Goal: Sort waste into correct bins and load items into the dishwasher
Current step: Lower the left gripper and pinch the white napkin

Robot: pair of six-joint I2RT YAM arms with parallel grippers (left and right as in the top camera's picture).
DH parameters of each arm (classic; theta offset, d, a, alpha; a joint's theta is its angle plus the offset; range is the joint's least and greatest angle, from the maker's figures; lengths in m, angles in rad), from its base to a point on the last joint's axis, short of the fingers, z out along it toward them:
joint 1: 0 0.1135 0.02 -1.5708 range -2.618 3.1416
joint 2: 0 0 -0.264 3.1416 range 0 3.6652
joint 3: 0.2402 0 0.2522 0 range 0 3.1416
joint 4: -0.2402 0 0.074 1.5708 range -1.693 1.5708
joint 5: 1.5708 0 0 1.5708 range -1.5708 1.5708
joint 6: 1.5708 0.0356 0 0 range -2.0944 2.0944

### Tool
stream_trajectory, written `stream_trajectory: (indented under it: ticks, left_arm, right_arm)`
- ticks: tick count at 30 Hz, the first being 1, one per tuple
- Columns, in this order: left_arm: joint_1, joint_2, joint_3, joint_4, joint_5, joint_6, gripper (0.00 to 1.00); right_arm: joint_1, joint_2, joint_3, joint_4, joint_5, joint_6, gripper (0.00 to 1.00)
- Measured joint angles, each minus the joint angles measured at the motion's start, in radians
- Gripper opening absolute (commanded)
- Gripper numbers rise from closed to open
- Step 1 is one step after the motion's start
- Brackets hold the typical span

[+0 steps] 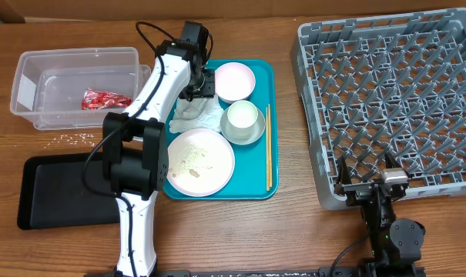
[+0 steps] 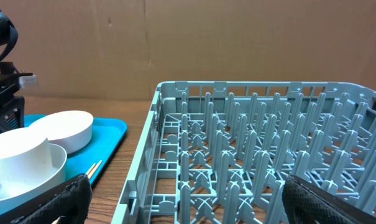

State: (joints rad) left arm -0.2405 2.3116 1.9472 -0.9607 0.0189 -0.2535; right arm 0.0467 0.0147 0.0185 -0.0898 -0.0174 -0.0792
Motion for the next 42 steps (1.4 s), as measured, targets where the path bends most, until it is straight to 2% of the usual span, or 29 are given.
stream_trajectory:
  ticks: [20, 27, 28, 31, 34, 36, 42]
  left_arm:
    - [0.0, 0.0, -0.004, -0.01, 0.0, 0.021, 0.45]
    - [-0.002, 0.0, -0.025, 0.001, 0.0, 0.022, 0.42]
    - [-0.005, 0.0, -0.028, 0.007, 0.0, 0.022, 0.39]
    - [-0.007, 0.002, -0.03, 0.009, 0.0, 0.02, 0.19]
    - [-0.009, 0.003, -0.031, 0.014, 0.0, 0.026, 0.13]
    - [-0.008, 0.003, -0.031, 0.016, 0.0, 0.027, 0.05]
    - [-0.008, 0.004, -0.029, 0.005, 0.0, 0.028, 0.04]
  right_arm:
    - [0.0, 0.0, 0.0, 0.0, 0.0, 0.0, 1.0]
    - [0.0, 0.0, 0.0, 0.0, 0.0, 0.0, 1.0]
    - [0.0, 0.0, 0.0, -0.001, 0.0, 0.001, 1.0]
    - [0.0, 0.0, 0.0, 0.0, 0.0, 0.001, 1.0]
    - [0.0, 0.0, 0.0, 0.0, 0.0, 0.0, 1.0]
    - [0.0, 0.0, 0.0, 0.0, 0.0, 0.001, 1.0]
    - [0.0, 0.0, 0.0, 0.0, 0.0, 0.0, 1.0]
